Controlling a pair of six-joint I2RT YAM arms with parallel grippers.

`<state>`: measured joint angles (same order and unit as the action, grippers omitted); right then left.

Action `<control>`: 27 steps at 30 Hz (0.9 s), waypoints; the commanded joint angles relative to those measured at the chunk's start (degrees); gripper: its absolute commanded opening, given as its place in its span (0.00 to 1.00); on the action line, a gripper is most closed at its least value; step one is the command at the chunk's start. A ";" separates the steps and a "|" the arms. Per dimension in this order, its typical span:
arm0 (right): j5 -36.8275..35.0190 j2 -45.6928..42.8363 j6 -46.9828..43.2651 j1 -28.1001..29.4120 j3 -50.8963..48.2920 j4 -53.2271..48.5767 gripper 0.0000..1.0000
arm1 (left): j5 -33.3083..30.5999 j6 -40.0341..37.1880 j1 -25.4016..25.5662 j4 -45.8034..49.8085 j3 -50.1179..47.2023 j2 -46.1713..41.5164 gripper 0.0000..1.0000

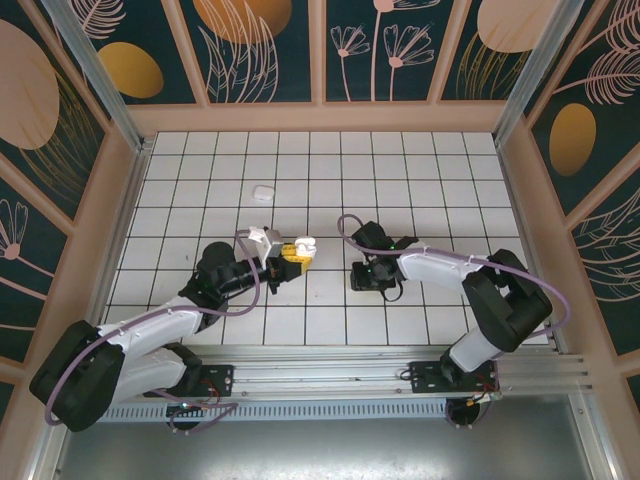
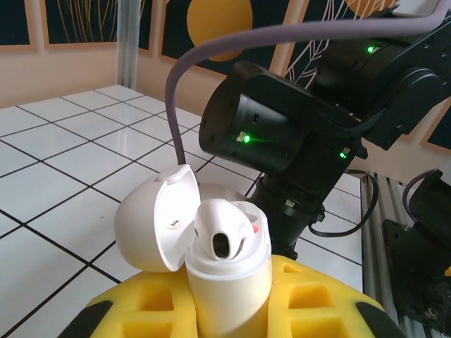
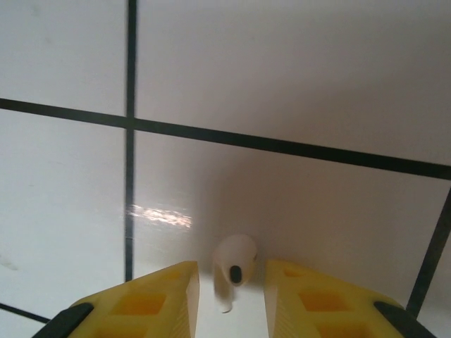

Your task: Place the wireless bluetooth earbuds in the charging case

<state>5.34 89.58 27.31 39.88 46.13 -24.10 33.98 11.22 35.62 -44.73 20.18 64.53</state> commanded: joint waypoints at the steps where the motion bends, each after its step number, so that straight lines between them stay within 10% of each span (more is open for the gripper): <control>1: -2.65 0.81 -0.50 0.29 1.68 -2.19 0.29 | 0.28 0.14 -0.02 -0.54 1.87 0.08 0.00; 27: -3.03 -0.75 -0.03 0.56 4.35 -3.10 0.19 | 0.71 -0.76 0.03 1.74 1.98 -1.88 0.00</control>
<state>3.86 91.53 27.09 39.99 49.25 -25.26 33.85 11.18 35.62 -42.57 20.47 62.63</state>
